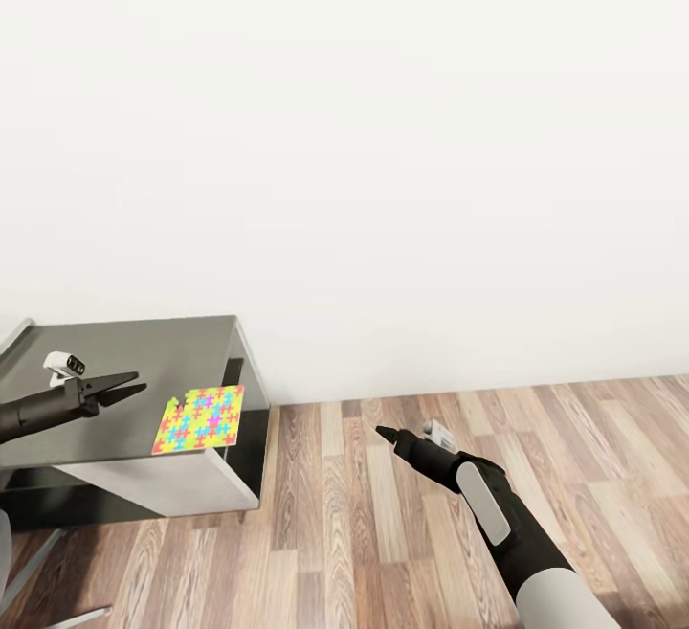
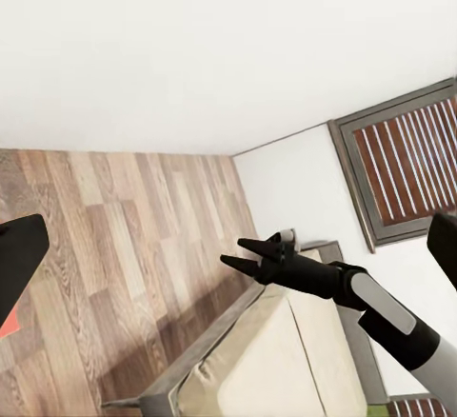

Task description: Put all the toys in the child's room - the three board games (two on the bed and one on the table), the two jigsaw puzzles on the table, and the tennis ball on the table - inside the toy box on the table in the child's room.

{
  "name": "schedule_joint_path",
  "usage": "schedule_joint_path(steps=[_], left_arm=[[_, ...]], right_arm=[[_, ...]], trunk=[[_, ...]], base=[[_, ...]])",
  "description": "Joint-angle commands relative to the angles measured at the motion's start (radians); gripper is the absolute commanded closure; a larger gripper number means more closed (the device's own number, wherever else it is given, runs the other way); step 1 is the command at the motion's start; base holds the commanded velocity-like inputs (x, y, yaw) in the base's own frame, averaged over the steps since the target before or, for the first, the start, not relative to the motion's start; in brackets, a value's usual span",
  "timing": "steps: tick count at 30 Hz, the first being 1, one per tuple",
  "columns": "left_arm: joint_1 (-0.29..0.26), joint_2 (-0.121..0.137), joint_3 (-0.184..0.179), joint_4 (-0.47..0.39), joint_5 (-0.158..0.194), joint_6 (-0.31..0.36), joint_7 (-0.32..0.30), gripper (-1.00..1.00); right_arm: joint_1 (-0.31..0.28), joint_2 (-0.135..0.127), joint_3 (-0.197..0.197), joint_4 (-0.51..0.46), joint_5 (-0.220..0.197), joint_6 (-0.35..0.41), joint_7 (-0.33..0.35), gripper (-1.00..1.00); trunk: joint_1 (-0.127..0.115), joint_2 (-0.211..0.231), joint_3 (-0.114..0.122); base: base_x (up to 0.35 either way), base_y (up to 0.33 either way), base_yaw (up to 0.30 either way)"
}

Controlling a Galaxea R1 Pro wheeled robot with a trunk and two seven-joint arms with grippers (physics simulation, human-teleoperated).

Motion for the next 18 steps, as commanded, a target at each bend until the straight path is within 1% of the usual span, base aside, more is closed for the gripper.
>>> schedule_joint_path(steps=[1, 18], left_arm=[[-0.001, 0.001, -0.006, 0.001, 0.007, 0.01, -0.003, -1.0], [-0.001, 0.001, -0.007, 0.002, 0.007, 0.011, -0.004, -1.0]], right_arm=[[0.0, 0.0, -0.001, -0.001, -0.001, 0.004, 0.001, -1.0], [-0.001, 0.0, -0.002, -0.001, -0.001, 0.003, 0.001, -1.0]], trunk=[[0.001, -0.002, 0.0], [0.001, -0.002, 0.028]], base=[[0.0, 0.0, 0.0], [0.0, 0.0, 0.0]])
